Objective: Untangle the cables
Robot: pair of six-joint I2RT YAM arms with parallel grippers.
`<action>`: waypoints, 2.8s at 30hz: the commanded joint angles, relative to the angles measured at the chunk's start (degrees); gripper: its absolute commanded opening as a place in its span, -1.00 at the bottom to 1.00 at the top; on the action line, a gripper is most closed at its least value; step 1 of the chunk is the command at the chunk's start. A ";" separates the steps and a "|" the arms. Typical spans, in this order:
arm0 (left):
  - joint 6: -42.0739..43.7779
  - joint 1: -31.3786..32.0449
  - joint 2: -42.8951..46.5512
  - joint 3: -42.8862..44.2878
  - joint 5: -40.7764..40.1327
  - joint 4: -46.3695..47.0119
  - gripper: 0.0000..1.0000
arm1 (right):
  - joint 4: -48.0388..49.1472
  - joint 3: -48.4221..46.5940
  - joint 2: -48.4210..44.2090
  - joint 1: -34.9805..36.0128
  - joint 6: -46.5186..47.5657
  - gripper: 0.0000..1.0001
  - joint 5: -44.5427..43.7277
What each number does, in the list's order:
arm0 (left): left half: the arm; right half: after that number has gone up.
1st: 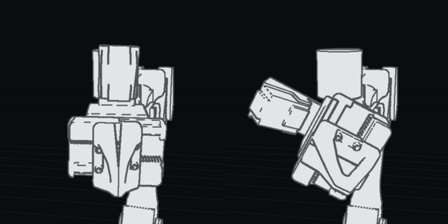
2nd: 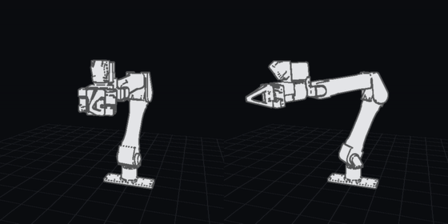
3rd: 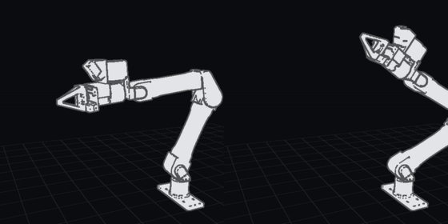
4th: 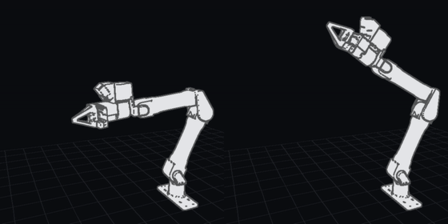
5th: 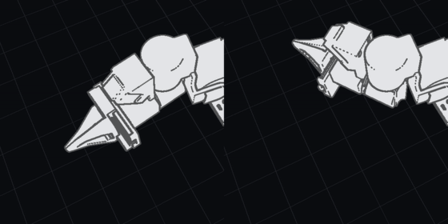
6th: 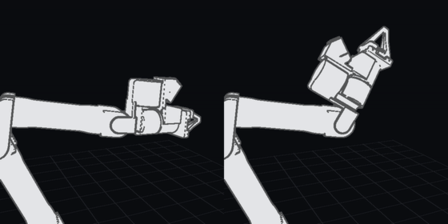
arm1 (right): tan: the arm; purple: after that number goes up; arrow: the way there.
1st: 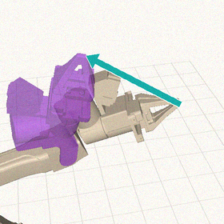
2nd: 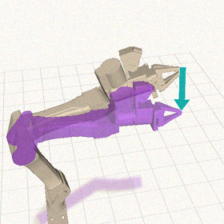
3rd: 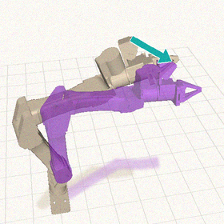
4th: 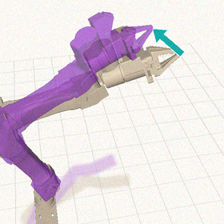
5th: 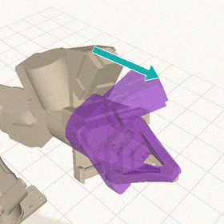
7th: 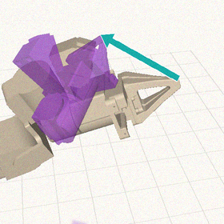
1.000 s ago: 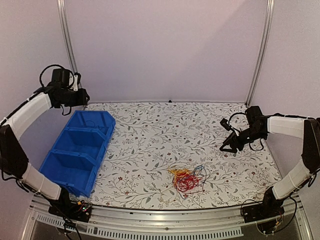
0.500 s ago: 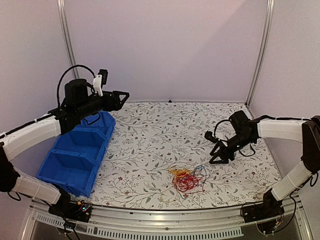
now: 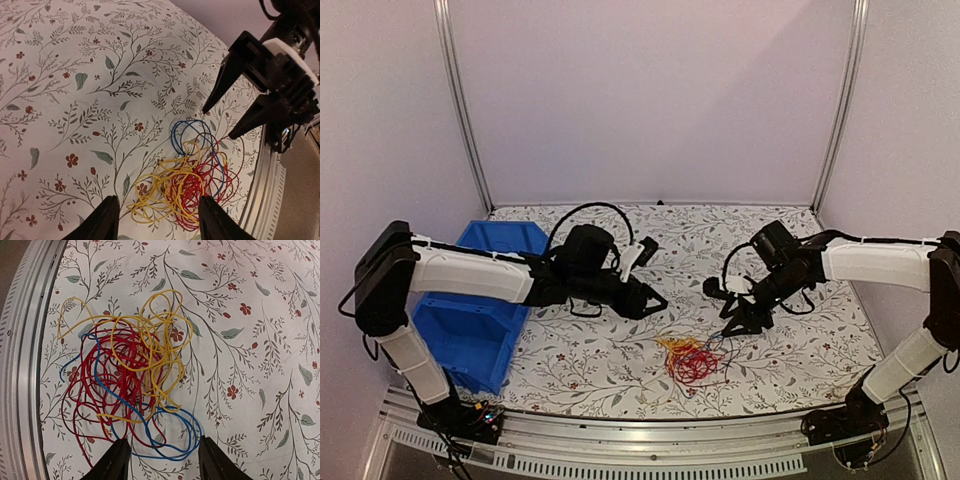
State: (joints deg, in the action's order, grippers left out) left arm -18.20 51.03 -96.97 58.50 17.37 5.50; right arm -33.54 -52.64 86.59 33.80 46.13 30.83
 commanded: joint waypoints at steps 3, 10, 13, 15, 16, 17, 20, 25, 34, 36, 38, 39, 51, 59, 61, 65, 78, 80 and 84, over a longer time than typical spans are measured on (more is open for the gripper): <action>-16.46 -0.15 -1.94 -8.30 0.53 11.51 0.09 | -1.83 -4.76 2.57 5.95 5.26 0.02 -6.12; -14.57 -0.33 -2.22 -5.41 -0.98 6.96 0.11 | -3.15 -7.20 7.07 10.12 7.69 -0.01 -8.69; -12.56 -0.57 -1.75 -3.78 -2.04 4.03 0.13 | -2.85 -6.70 7.31 11.47 8.96 -0.04 -9.99; -12.00 -0.81 -1.85 -3.33 -2.07 3.42 0.13 | -2.85 -6.91 7.33 11.72 9.31 -0.16 -10.23; -12.04 -0.82 -1.89 -3.31 -2.13 3.38 0.13 | -3.01 -7.13 7.50 11.72 9.26 -0.23 -10.19; -12.10 -0.84 -1.95 -3.30 -2.05 3.52 0.13 | -3.19 -7.40 7.60 11.79 9.05 -0.30 -10.07; -12.97 -0.75 -2.66 -3.46 -1.44 4.43 0.13 | -3.46 -7.88 7.81 11.90 8.85 -0.49 -9.21; -13.66 -0.39 -3.68 -3.75 -0.73 5.93 0.13 | -3.11 -8.28 6.33 12.00 8.11 -0.57 -8.98; -13.71 0.08 -5.12 -3.37 0.21 6.46 0.14 | -1.70 -7.82 6.17 13.28 7.15 -0.39 -9.67; -13.90 0.05 -4.95 -3.59 -0.02 6.54 0.14 | -1.41 -7.62 6.55 14.12 7.07 -0.40 -10.25; -14.08 0.04 -4.83 -3.89 -0.16 6.68 0.14 | -1.13 -7.73 6.66 15.00 6.92 -0.40 -10.65; -14.22 0.04 -4.73 -4.03 -0.14 6.82 0.14 | -0.95 -7.80 6.58 15.39 6.88 -0.40 -10.82; -14.04 0.66 -4.42 -5.44 0.60 8.87 0.14 | -2.94 -10.88 6.29 17.12 6.06 -1.00 -10.70; -2.56 8.11 0.16 -9.57 -1.45 18.55 0.38 | -11.56 -22.03 0.24 14.35 3.23 -1.00 -5.38; -2.71 8.80 1.15 -11.36 -0.48 24.03 0.38 | -13.39 -24.89 -0.17 13.23 2.80 -1.00 -3.89; -3.19 9.92 0.66 -13.09 -1.94 36.54 0.42 | -14.58 -28.81 -0.71 11.73 0.86 -1.00 -1.96; -3.42 12.05 -30.30 9.22 -0.30 57.29 -0.17 | -14.26 -47.53 -3.01 3.61 -6.44 -1.00 9.42; -4.85 12.33 -32.71 10.06 0.99 57.85 -0.36 | -14.09 -50.62 -3.02 1.73 -7.06 -1.00 10.00; -7.14 12.73 -35.36 9.58 2.16 57.34 -0.90 | -12.25 -56.79 -3.19 -4.49 -8.81 -1.00 13.26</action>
State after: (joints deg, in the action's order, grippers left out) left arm -23.75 62.63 -130.37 67.57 16.88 59.94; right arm -48.14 -103.61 85.08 34.35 40.40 39.53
